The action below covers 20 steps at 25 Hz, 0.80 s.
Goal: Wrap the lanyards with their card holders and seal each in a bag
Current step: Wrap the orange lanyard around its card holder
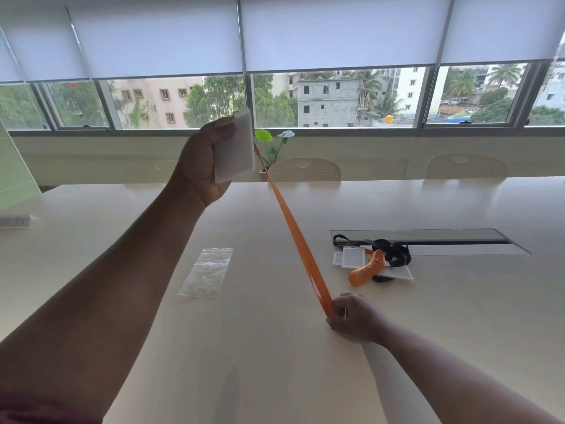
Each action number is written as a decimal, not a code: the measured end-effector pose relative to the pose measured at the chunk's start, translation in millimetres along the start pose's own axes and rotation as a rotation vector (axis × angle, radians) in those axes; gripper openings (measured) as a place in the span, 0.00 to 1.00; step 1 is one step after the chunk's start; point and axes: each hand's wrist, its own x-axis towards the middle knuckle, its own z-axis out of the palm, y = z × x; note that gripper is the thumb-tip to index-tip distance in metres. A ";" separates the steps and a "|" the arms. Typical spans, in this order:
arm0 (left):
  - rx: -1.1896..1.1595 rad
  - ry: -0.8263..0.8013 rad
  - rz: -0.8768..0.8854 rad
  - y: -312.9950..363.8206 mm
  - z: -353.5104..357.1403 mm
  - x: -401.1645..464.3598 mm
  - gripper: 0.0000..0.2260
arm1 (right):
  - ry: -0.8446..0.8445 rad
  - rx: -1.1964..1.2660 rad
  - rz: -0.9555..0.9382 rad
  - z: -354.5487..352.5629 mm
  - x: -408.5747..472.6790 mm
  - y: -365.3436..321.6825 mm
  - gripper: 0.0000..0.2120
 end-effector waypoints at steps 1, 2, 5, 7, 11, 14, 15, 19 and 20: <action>0.003 0.013 0.007 2.8 0.2 0.8 0.07 | 0.026 0.023 0.003 -0.8 -0.7 4.3 0.08; 0.006 0.019 0.007 4.3 0.6 1.0 0.07 | 0.049 0.045 0.013 -1.1 -0.8 8.1 0.10; 0.020 0.032 -0.002 3.2 1.4 1.7 0.07 | 0.077 0.063 0.056 -1.5 0.2 14.9 0.11; 0.020 0.043 -0.009 1.7 0.7 2.8 0.08 | 0.081 0.093 0.070 -2.2 0.6 18.3 0.09; 0.018 0.063 -0.011 1.6 -3.2 6.6 0.11 | 0.093 0.115 0.100 -7.5 1.7 26.4 0.05; 0.031 0.054 -0.016 1.6 -3.5 8.5 0.12 | 0.086 0.210 0.176 -8.2 6.8 31.6 0.11; 0.041 0.045 -0.015 1.1 -2.8 8.9 0.12 | 0.076 0.253 0.200 -8.4 9.0 32.5 0.14; 0.012 -0.023 -0.015 -2.6 2.4 10.7 0.09 | 0.102 0.298 0.208 -13.6 11.2 28.5 0.07; 0.010 -0.040 -0.015 -3.7 4.2 10.7 0.09 | 0.120 0.293 0.194 -16.4 10.3 24.0 0.04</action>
